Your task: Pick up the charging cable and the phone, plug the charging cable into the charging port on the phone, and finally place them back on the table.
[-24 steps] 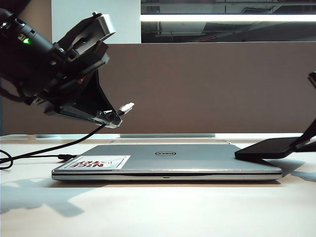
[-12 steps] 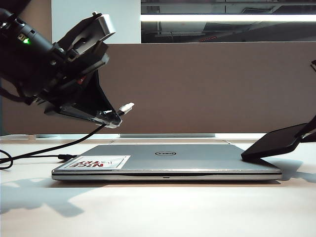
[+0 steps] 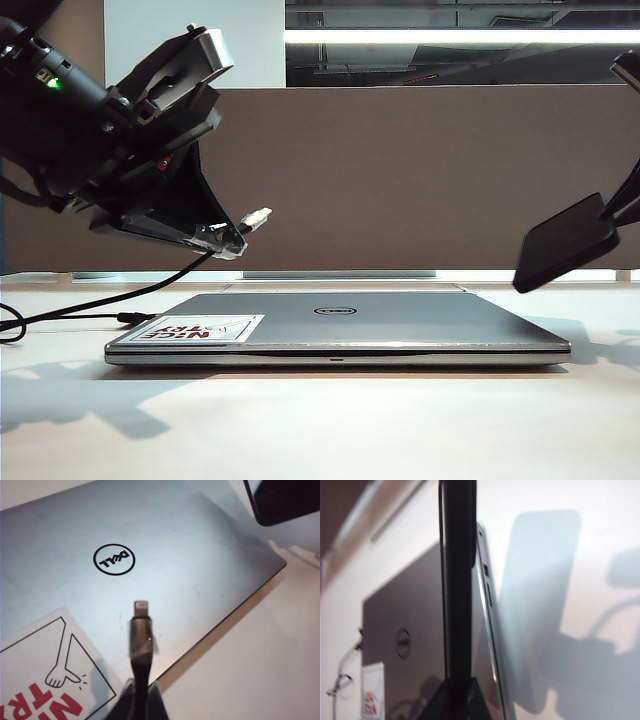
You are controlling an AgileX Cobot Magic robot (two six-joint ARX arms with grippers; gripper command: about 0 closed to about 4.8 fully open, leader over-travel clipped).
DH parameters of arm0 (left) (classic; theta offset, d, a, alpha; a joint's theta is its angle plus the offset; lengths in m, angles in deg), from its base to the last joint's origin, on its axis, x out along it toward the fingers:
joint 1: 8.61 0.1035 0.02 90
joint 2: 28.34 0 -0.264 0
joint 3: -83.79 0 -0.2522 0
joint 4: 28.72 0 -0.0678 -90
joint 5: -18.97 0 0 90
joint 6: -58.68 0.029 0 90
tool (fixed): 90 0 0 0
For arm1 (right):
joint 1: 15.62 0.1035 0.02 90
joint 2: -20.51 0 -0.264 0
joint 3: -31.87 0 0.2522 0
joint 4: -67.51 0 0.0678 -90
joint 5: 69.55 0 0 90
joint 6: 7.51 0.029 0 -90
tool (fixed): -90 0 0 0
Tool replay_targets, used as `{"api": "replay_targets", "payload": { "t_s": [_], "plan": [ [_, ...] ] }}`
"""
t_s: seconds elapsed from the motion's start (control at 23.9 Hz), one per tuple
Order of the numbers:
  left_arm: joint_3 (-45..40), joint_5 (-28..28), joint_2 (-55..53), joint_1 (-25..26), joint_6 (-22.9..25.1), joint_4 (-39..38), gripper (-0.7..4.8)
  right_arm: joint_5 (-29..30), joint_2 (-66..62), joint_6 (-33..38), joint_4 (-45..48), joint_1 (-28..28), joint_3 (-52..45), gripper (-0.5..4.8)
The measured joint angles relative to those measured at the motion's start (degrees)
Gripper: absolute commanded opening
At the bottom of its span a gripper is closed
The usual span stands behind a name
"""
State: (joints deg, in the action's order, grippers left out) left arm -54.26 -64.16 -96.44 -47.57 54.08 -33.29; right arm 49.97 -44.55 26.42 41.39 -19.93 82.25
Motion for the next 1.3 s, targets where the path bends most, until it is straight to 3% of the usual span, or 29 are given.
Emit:
{"api": "replay_targets", "payload": {
  "t_s": [0.38, 0.54, 1.01, 1.13, 1.3],
  "plan": [
    [0.0, 0.0, 0.0, 0.0, 0.0, 0.0, -0.07, -7.52, 0.55, -14.19, -27.67, 0.13, 12.63, -0.04],
    [0.0, 0.0, 0.0, 0.0, 0.0, 0.02, -0.06, -14.4, 0.55, -18.97, -38.05, 3.56, 17.2, -0.04],
    [0.0, 0.0, 0.0, 0.0, 0.0, 0.0, -0.06, -28.2, 0.24, -20.68, -48.96, 20.13, 18.71, -0.04],
    [0.0, 0.0, 0.0, 0.0, 0.0, 0.0, -0.07, -29.07, 0.22, -20.63, -50.42, 20.9, 18.71, -0.04],
    [0.0, 0.0, 0.0, 0.0, 0.0, 0.0, -0.06, -34.51, -0.02, -20.63, -53.11, 21.33, 18.75, -0.04]
  ]
}}
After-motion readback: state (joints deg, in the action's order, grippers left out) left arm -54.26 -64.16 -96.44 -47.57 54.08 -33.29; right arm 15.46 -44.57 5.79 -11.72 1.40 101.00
